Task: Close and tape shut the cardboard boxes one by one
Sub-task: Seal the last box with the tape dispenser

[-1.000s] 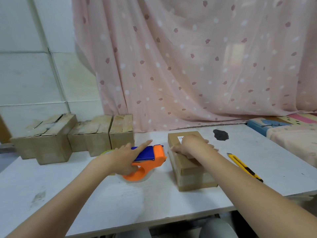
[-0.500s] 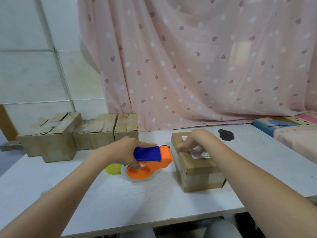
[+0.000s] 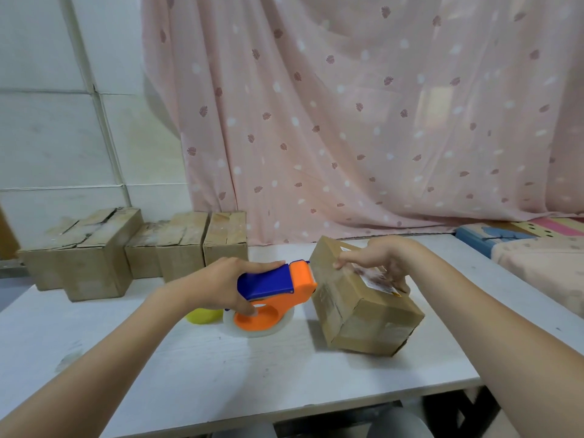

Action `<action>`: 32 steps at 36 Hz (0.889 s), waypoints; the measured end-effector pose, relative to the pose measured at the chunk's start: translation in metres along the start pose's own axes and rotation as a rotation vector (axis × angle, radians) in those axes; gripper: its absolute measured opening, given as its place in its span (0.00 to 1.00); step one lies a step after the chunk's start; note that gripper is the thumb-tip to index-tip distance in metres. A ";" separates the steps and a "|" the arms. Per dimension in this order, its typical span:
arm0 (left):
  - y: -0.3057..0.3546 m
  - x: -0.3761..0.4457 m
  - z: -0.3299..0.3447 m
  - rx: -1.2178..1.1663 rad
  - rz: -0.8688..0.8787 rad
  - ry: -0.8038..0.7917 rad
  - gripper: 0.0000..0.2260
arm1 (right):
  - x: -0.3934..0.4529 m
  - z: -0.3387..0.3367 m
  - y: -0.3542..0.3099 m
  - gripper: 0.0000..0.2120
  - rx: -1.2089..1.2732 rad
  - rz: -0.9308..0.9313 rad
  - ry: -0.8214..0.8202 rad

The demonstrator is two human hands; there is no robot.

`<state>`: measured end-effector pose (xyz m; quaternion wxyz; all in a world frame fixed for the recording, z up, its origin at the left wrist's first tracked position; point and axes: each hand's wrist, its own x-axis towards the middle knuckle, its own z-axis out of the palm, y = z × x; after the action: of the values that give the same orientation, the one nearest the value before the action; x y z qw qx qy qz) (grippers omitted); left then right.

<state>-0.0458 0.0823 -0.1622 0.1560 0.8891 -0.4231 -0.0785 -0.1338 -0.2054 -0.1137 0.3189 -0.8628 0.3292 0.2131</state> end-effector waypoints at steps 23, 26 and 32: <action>0.007 0.012 0.000 0.078 0.050 -0.011 0.39 | 0.025 0.006 0.073 0.29 0.643 -0.195 -0.117; 0.002 0.014 -0.005 0.070 0.058 0.022 0.39 | 0.029 0.022 0.075 0.23 0.747 -0.224 -0.129; 0.005 0.017 -0.015 0.068 0.063 0.015 0.39 | 0.027 0.028 0.068 0.24 0.751 -0.278 -0.196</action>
<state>-0.0342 0.0692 -0.1471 0.1312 0.8806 -0.4523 -0.0522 -0.1678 -0.2371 -0.1773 0.6673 -0.6983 0.2326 0.1143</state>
